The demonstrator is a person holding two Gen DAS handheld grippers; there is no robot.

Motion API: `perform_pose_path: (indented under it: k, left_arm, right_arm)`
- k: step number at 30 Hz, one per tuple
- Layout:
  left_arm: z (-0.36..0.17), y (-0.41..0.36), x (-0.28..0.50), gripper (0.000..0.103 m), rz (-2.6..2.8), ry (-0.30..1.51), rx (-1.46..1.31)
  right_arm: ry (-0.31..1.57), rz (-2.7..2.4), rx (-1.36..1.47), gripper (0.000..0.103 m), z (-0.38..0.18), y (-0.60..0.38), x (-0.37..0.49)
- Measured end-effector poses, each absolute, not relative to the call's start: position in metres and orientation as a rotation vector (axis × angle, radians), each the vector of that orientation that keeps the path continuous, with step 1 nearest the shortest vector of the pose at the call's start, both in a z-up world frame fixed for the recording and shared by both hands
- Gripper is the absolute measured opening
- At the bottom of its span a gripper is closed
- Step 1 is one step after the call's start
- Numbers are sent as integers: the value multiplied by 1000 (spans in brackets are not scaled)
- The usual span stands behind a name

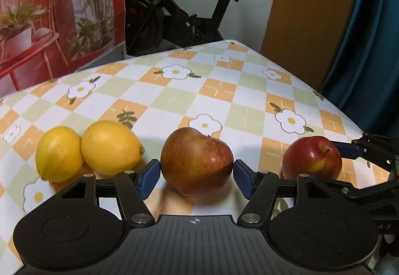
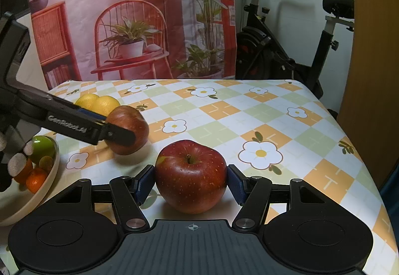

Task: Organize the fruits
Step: 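Grasp the second red apple with the left tool while the right tool holds its apple, then carry both held red apples toward the white plate with both tools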

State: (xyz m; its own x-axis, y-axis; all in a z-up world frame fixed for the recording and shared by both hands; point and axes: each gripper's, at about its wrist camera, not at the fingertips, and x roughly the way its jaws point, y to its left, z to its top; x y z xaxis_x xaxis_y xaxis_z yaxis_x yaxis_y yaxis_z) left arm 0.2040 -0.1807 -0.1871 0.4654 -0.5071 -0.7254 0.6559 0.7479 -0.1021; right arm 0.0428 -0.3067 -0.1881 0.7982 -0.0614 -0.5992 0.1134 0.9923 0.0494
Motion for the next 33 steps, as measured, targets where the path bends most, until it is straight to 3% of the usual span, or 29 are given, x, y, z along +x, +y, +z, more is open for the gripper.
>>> perform_pose_path:
  k: [14, 17, 19, 33]
  left_arm:
    - [-197, -159, 196, 58, -701, 891, 214]
    - [-192, -155, 195, 65, -705, 873, 191]
    - [-189, -154, 197, 75, -706, 873, 152]
    - [-196, -181, 212, 75, -646, 842, 157]
  right_arm:
    - [638, -96, 89, 58, -189, -307, 43]
    - [638, -95, 90, 58, -189, -307, 43]
    - [638, -95, 90, 58, -189, -307, 43]
    - [638, -95, 98, 59, -191, -308, 43]
